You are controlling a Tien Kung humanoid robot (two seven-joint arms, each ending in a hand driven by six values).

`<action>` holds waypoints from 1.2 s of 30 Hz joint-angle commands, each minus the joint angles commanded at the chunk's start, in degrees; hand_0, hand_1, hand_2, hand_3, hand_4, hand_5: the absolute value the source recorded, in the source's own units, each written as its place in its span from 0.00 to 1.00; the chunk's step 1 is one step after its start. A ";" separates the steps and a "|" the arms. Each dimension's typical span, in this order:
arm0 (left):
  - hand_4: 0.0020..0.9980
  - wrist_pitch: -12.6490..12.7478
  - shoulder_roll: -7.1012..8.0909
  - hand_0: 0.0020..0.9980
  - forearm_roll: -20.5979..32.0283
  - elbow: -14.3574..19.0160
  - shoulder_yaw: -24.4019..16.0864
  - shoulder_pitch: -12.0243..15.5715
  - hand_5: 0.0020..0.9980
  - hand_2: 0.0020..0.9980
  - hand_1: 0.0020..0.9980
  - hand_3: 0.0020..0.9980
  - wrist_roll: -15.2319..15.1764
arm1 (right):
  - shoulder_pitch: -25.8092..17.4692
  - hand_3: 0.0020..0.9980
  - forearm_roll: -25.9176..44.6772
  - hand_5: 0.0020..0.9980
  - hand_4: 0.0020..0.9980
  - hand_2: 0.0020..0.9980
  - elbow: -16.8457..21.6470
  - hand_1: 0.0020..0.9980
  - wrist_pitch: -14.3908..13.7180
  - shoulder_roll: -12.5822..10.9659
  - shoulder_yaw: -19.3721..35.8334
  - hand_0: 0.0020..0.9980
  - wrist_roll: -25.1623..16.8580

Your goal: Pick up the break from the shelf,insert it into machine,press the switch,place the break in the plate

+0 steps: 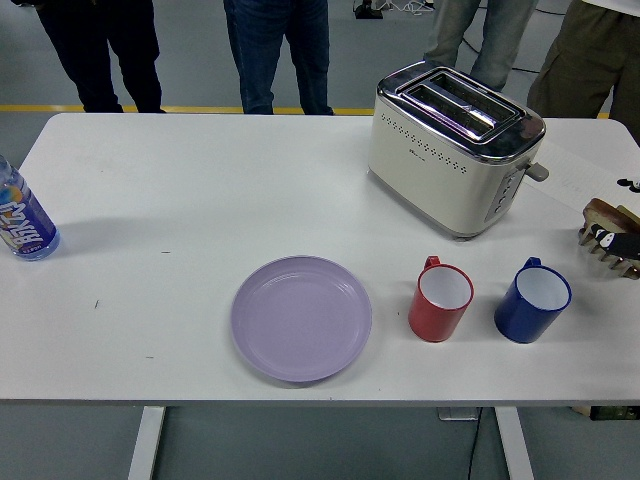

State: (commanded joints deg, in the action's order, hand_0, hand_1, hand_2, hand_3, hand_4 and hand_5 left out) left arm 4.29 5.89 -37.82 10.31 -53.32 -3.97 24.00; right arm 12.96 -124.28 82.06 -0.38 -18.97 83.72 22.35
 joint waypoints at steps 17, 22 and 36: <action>0.59 0.23 0.09 0.37 1.39 0.00 1.21 -0.36 1.00 0.62 0.48 0.73 -0.26 | 5.18 0.78 -2.70 0.23 0.75 0.73 -2.34 0.72 3.55 -0.94 -5.16 0.77 8.44; 0.59 0.28 0.09 0.37 1.66 0.00 1.45 -0.38 1.00 0.62 0.48 0.73 -0.29 | 6.65 0.75 -3.69 0.23 0.74 0.70 -2.95 0.65 4.19 -1.16 -6.92 0.66 10.29; 0.59 0.38 0.16 0.36 2.47 0.00 2.20 -0.54 1.00 0.62 0.47 0.73 -0.46 | 9.17 0.72 -4.31 0.25 0.72 0.65 -4.50 0.56 6.36 -1.82 -10.00 0.54 14.18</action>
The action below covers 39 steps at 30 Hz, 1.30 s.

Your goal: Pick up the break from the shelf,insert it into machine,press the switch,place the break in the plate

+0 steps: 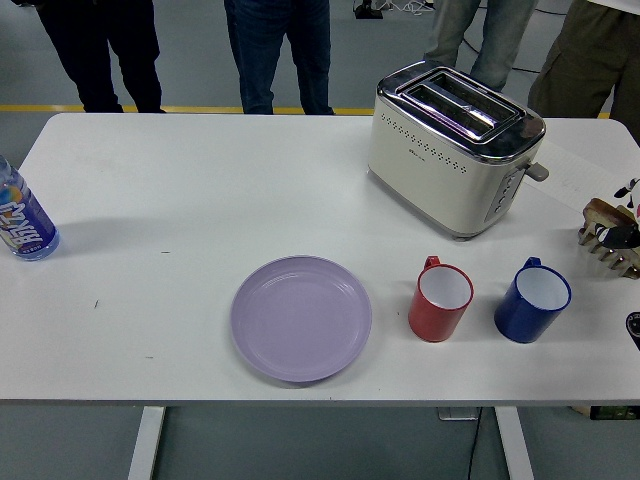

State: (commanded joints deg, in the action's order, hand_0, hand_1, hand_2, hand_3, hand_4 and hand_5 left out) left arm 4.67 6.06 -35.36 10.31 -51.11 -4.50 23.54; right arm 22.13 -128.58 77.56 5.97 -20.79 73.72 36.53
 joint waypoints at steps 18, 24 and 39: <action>0.59 0.03 0.03 0.36 0.49 0.00 0.50 -0.13 1.00 0.62 0.47 0.73 -0.11 | 1.40 0.65 -0.75 0.22 0.68 0.59 -1.35 0.46 0.18 -0.27 -2.28 0.43 0.45; 0.59 0.08 0.01 0.36 0.40 0.00 0.39 -0.11 1.00 0.62 0.47 0.73 -0.09 | 1.52 0.65 -1.05 0.19 0.65 0.57 -1.64 0.44 -0.15 -0.31 -2.67 0.42 0.45; 0.59 0.12 -0.07 0.36 -0.63 0.00 -0.40 0.33 1.00 0.62 0.47 0.73 0.11 | 1.54 0.56 -1.42 0.00 0.47 0.53 -2.24 0.37 -0.92 -0.33 -3.81 0.32 0.45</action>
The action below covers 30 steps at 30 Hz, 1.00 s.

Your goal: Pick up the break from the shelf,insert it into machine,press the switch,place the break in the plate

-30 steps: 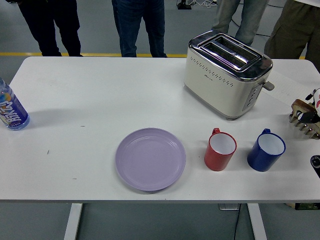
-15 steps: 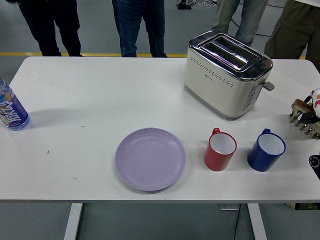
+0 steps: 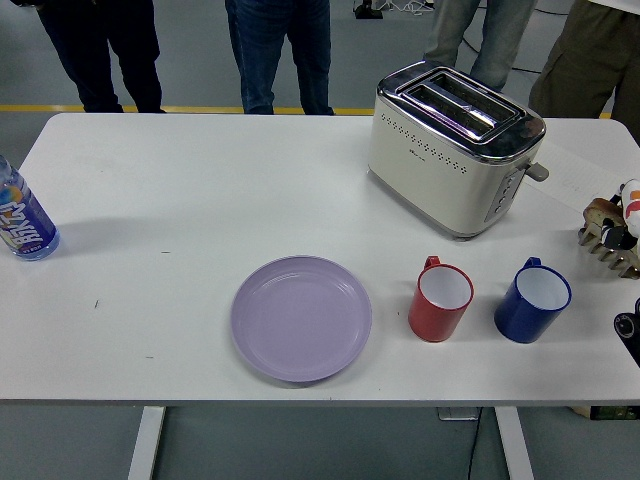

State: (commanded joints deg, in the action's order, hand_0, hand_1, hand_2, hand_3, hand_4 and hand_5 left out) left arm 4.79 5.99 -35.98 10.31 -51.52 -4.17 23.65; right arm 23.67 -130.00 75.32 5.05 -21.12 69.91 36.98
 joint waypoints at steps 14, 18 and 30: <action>0.59 -0.06 0.06 0.36 0.26 0.00 0.13 -0.23 1.00 0.62 0.47 0.73 -0.09 | 0.42 0.55 0.00 0.00 0.46 0.51 0.10 0.36 -0.92 -0.22 0.00 0.29 0.00; 0.60 -0.06 0.06 0.36 0.30 0.00 0.15 -0.29 1.00 0.62 0.47 0.73 -0.11 | 0.57 0.55 0.00 0.00 0.46 0.51 0.16 0.36 -1.09 -0.37 0.11 0.29 0.00; 0.60 -0.13 0.09 0.36 0.28 0.00 0.02 -0.45 1.00 0.62 0.47 0.73 -0.10 | 1.23 0.55 0.00 0.00 0.46 0.51 0.85 0.35 -1.77 -1.64 0.46 0.28 0.00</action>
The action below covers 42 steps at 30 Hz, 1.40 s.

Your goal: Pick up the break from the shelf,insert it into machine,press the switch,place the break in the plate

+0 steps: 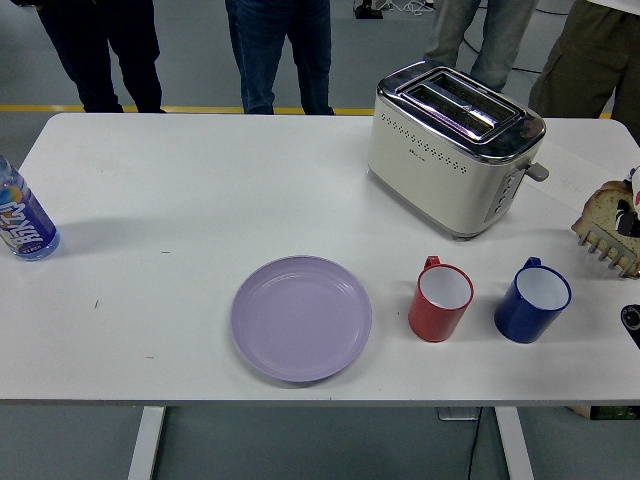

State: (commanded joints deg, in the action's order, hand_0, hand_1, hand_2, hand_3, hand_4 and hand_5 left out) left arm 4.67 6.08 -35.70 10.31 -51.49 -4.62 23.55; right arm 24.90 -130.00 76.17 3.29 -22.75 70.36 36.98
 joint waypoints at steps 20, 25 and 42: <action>0.60 0.02 0.12 0.36 0.31 0.00 0.03 -0.06 1.00 0.62 0.47 0.73 -0.08 | 1.16 0.55 0.00 0.00 0.47 0.51 4.87 0.35 0.94 -3.70 0.91 0.27 0.00; 0.60 0.02 0.17 0.36 0.43 0.00 0.14 -0.13 1.00 0.62 0.47 0.73 -0.11 | 1.74 0.55 0.00 0.00 0.47 0.51 5.98 0.35 1.30 -4.44 1.13 0.26 0.00; 0.60 0.01 0.31 0.36 0.21 0.00 -0.04 -0.10 1.00 0.62 0.47 0.73 -0.08 | 2.96 0.54 0.58 0.00 0.47 0.51 9.26 0.34 3.28 -6.28 1.67 0.25 0.00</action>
State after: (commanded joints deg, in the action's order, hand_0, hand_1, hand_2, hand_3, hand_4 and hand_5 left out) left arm 4.68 6.38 -35.49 10.31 -51.54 -4.72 23.47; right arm 27.85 -129.42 85.43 6.56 -29.03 72.04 36.98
